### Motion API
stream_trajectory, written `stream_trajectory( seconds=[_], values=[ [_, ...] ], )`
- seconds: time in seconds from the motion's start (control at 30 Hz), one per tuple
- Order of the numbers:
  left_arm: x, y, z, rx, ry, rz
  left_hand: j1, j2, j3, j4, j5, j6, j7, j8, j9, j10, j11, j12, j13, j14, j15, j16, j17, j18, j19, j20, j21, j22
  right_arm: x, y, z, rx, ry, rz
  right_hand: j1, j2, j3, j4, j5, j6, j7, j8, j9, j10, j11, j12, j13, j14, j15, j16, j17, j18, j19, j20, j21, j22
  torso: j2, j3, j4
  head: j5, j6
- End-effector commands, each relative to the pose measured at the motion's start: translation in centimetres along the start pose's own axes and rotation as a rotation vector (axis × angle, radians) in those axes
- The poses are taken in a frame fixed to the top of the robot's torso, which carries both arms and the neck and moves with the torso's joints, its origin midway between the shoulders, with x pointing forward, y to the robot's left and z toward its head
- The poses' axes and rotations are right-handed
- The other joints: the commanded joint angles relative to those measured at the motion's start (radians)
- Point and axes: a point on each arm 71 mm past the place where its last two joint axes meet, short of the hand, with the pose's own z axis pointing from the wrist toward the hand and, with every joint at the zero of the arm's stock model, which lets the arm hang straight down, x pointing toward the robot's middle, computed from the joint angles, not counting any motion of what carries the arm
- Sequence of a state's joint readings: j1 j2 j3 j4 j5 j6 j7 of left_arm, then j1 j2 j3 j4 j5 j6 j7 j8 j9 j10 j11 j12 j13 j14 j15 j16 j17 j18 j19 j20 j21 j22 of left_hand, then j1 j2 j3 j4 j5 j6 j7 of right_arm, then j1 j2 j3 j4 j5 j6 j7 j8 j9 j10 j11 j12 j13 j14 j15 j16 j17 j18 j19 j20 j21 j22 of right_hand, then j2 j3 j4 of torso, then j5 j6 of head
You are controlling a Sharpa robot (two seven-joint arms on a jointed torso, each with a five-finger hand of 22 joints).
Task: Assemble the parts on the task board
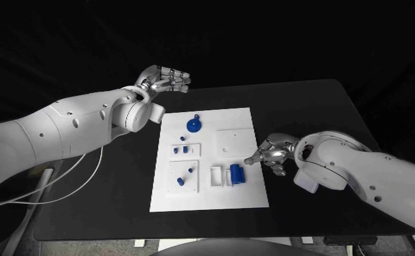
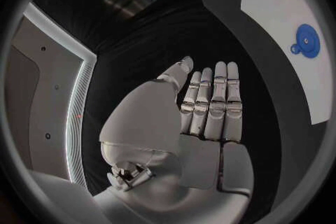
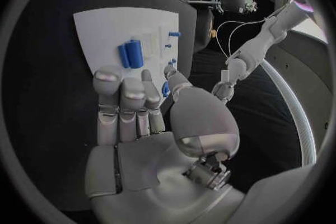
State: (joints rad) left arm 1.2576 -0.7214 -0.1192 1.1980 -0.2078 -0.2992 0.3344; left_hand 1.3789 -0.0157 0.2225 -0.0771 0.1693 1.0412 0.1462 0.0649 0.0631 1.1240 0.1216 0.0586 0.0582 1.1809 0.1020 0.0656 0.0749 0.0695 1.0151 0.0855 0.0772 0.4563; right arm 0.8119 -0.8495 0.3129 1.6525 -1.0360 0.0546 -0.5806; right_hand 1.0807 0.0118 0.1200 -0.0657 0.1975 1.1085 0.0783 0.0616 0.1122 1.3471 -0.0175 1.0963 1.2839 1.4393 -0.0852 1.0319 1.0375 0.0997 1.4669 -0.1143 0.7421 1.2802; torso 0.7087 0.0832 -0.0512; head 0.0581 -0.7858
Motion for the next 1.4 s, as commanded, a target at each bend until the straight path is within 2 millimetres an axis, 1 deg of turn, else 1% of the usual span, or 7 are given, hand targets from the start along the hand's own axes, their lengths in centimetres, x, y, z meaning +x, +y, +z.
stream_trajectory(
  seconds=[0.03,0.17,0.37,0.47,0.5,0.9,1.4],
  values=[
    [0.4,-0.2,-0.1,0.023,0.018,-0.015,-0.001,-0.007,0.0,0.005,-0.006,-0.007,-0.002,-0.002,-0.001,0.006,0.002,0.002,0.0,0.006,0.004,-0.001,0.0,-0.001,0.006,0.002,-0.004,-0.006,0.7,-0.5,0.3,0.107,0.093,0.008,-0.021,0.005,0.001,0.009,0.008,-0.011,0.002,0.002,-0.003,0.009,0.0,0.011,0.011,0.008,0.002,0.009,0.012,-0.011,0.046,0.01,0.006,0.009,0.003,-0.0049,0.0014,-0.001,-0.005],
    [0.5,-0.2,-0.1,0.021,0.022,-0.017,-0.001,-0.007,0.0,0.005,-0.006,-0.007,-0.002,-0.002,-0.001,0.006,0.002,0.002,0.0,0.006,0.004,-0.001,0.0,-0.001,0.006,0.002,-0.004,-0.006,0.9,-0.3,0.7,0.122,0.092,-0.013,-0.035,0.007,-0.003,0.017,0.008,-0.018,0.004,0.002,-0.005,0.011,0.002,0.013,0.015,0.009,0.003,0.012,0.017,-0.011,0.047,0.01,0.009,0.013,0.004,-0.0062,0.0018,0.002,-0.01],
    [0.7,-0.2,-0.1,0.013,0.026,-0.019,-0.001,-0.007,0.0,0.006,-0.006,-0.006,-0.002,-0.002,-0.001,0.005,0.003,0.001,-0.001,0.005,0.004,-0.001,0.001,-0.001,0.008,0.002,-0.003,-0.018,1.1,0.4,1.3,0.124,0.069,-0.061,-0.053,0.009,-0.002,0.024,0.005,-0.04,0.01,0.002,-0.027,0.011,0.006,0.013,0.021,0.009,0.007,0.012,0.022,-0.008,0.047,0.014,0.005,0.024,0.005,-0.0044,0.0015,0.009,-0.014],
    [0.8,-0.2,-0.1,0.011,0.027,-0.019,-0.001,-0.007,0.0,0.006,-0.006,-0.006,-0.002,-0.002,-0.001,0.005,0.003,0.001,-0.001,0.005,0.004,-0.001,0.001,-0.001,0.008,0.002,-0.003,-0.018,1.2,0.6,1.6,0.125,0.067,-0.077,-0.058,0.01,-0.003,0.027,0.004,-0.039,0.01,0.001,-0.031,0.012,0.006,0.013,0.023,0.009,0.007,0.013,0.024,-0.008,0.048,0.014,0.004,0.026,0.005,-0.0048,0.0018,0.011,-0.017],
    [0.8,-0.2,-0.1,0.011,0.027,-0.019,-0.001,-0.007,0.0,0.006,-0.006,-0.006,-0.002,-0.002,-0.001,0.005,0.003,0.001,-0.001,0.005,0.004,-0.001,0.001,-0.001,0.008,0.002,-0.003,-0.018,1.2,0.7,1.7,0.127,0.067,-0.082,-0.058,0.01,-0.003,0.027,0.004,-0.039,0.01,0.001,-0.031,0.012,0.006,0.013,0.023,0.009,0.007,0.013,0.024,-0.008,0.048,0.014,0.004,0.026,0.006,-0.0065,0.0024,0.012,-0.019],
    [1.1,-0.3,0.0,0.006,0.035,-0.022,0.001,-0.007,-0.001,0.007,-0.006,-0.006,-0.002,-0.002,-0.001,0.004,0.003,0.001,-0.001,0.004,0.004,-0.001,0.001,-0.001,0.009,0.002,-0.002,-0.025,1.9,0.8,3.2,0.151,0.069,-0.133,-0.064,0.003,-0.012,0.026,-0.006,-0.09,0.023,0.001,-0.038,0.007,0.014,0.011,0.024,0.009,0.012,0.013,0.028,-0.005,0.048,0.02,-0.002,0.035,0.006,-0.0045,0.0034,0.021,-0.033],
    [1.2,-0.3,0.0,0.012,0.031,-0.02,0.002,-0.008,-0.003,0.009,-0.006,-0.005,-0.002,-0.002,-0.001,0.002,0.004,0.001,-0.001,0.004,0.005,-0.001,0.001,-0.001,0.01,0.002,-0.002,-0.033,2.8,0.7,4.2,0.164,0.086,-0.15,-0.061,0.001,-0.018,0.033,-0.012,-0.08,0.02,0.002,-0.034,0.01,0.013,0.015,0.026,0.009,0.012,0.015,0.033,-0.005,0.049,0.02,-0.002,0.044,0.007,-0.0043,0.0004,0.027,-0.05]
  ],
)
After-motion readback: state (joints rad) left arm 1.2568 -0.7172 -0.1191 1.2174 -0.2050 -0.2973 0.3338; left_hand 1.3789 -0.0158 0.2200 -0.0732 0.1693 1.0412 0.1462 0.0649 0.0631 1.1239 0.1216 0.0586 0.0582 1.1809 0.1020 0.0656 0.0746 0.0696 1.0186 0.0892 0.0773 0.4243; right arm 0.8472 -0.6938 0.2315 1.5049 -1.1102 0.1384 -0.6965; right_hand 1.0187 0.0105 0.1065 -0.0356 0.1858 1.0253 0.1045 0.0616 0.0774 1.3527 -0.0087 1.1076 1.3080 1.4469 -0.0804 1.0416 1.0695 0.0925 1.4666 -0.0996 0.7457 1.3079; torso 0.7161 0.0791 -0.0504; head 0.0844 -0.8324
